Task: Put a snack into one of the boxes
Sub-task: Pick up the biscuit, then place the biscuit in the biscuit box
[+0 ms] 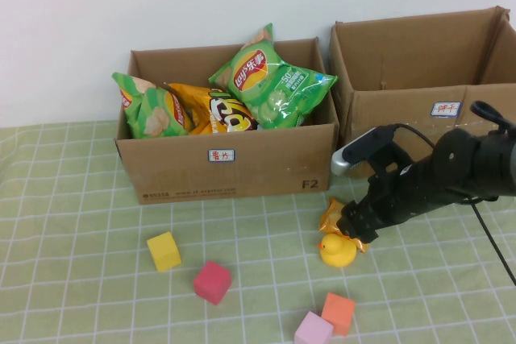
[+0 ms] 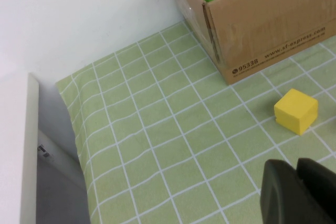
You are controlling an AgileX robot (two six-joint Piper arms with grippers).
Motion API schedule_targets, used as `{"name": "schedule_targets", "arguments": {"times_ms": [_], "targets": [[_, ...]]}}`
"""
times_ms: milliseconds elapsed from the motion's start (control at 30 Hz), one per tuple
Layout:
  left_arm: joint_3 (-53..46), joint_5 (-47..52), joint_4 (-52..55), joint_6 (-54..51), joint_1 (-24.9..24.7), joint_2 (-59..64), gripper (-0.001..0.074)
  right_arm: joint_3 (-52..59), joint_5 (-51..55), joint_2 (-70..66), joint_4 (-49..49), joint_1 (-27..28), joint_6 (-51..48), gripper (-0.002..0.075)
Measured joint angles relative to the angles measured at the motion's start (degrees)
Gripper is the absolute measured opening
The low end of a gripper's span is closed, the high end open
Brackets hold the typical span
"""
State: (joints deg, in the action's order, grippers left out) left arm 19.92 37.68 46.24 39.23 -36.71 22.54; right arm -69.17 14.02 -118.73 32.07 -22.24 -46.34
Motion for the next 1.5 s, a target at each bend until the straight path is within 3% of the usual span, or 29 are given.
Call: {"name": "schedule_targets", "arguments": {"times_ms": [333,400,533,800,1000,1100,1267,1500], "targets": [[0.0,0.0,0.0,0.0,0.0,0.0,0.0028,-5.13,4.21,-5.17,2.6,0.0,-0.36,0.0617],[0.0,0.0,0.0,0.0,0.0,0.0,0.0028,-5.95,5.58,-6.03,2.87,0.0,-0.49,0.058],[0.0,0.0,0.0,-0.17,0.0,0.0,0.0028,-6.43,6.24,-6.51,3.1,0.0,-1.13,0.0426],[0.0,0.0,0.0,-0.17,0.0,0.0,0.0028,-6.94,12.57,-4.57,4.99,0.0,-1.22,0.0411],[0.0,0.0,0.1,-0.17,0.0,0.0,0.0028,-6.94,16.47,6.08,5.08,-0.24,-1.35,0.0411],[0.0,0.0,0.21,-0.17,0.0,0.0,0.0028,-6.94,11.1,13.24,4.56,-0.37,-1.54,0.0411],[0.0,-0.12,1.3,0.37,0.0,0.0,0.0028,-6.94,-8.89,20.09,4.43,-0.09,-4.78,0.0411],[0.0,-0.12,1.52,0.89,0.0,0.0,0.0028,-8.24,-29.52,15.97,12.74,0.76,-3.7,0.0411]]}}
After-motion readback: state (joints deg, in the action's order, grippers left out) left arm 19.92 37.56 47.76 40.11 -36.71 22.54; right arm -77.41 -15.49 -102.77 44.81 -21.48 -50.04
